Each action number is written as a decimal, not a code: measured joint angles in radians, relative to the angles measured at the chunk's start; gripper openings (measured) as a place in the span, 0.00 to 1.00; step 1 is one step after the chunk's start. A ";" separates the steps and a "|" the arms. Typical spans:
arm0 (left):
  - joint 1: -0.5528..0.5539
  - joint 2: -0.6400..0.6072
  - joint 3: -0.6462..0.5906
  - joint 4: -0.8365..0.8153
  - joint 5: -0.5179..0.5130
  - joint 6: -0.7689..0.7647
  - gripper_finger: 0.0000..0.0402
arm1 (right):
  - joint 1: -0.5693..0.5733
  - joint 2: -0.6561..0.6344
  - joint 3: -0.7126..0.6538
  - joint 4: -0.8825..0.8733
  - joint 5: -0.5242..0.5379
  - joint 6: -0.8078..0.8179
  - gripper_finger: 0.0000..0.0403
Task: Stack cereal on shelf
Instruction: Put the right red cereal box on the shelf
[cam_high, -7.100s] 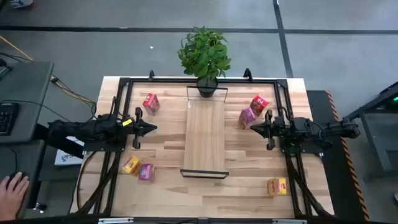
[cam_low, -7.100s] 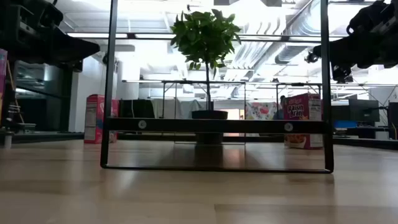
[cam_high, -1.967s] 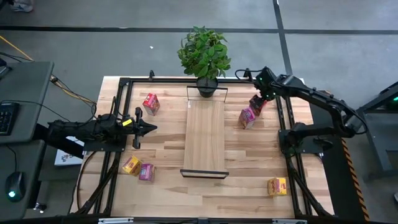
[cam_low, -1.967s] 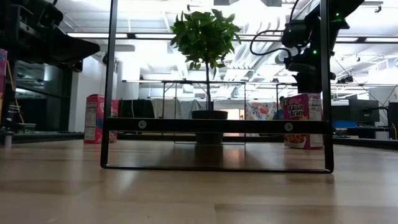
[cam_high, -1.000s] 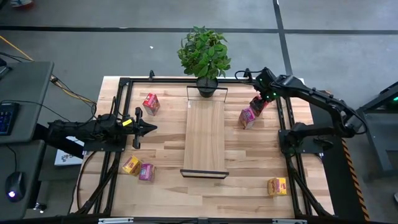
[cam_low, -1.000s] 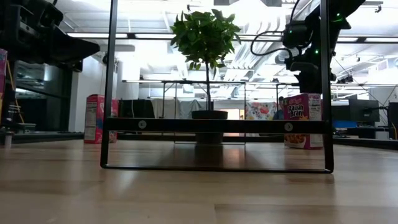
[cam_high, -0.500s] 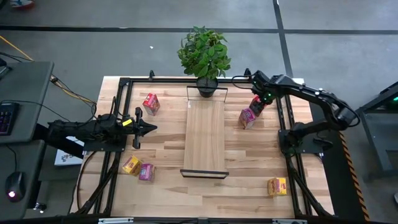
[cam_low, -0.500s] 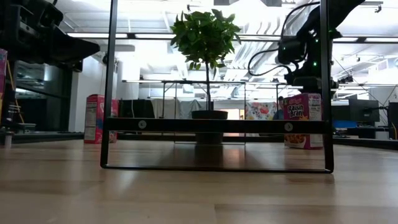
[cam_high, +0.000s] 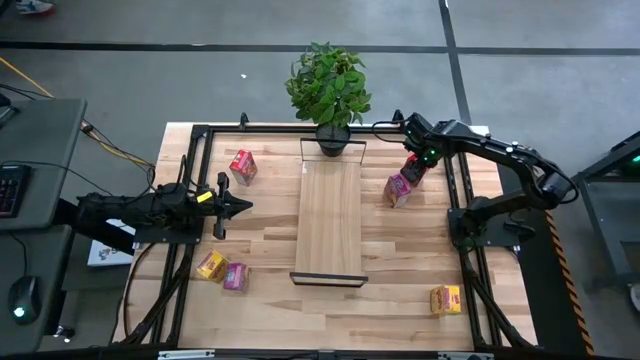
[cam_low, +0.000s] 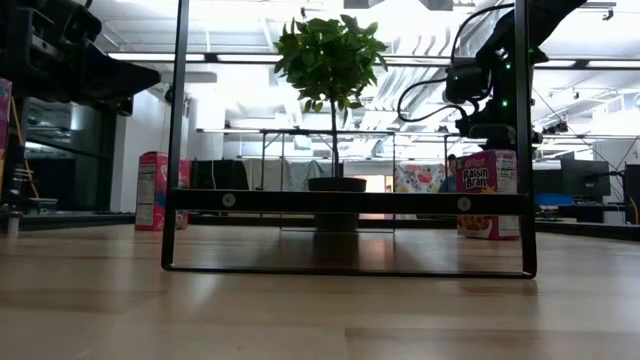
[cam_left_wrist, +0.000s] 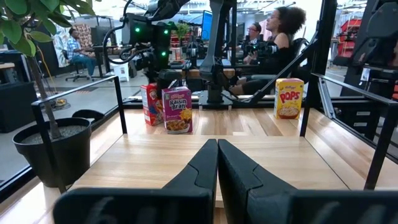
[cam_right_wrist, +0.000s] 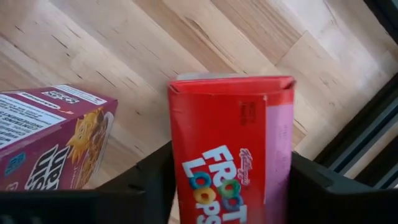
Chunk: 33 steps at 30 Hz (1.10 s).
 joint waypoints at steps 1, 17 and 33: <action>0.000 0.000 0.000 0.000 0.000 0.000 0.01 | 0.000 0.000 0.000 0.000 0.000 0.000 0.44; 0.000 0.000 0.000 0.000 0.000 0.000 0.01 | 0.077 -0.045 0.433 -0.220 0.059 0.052 0.31; 0.000 0.000 0.000 0.000 0.000 0.000 0.01 | 0.605 0.071 0.556 -0.174 0.137 0.507 0.31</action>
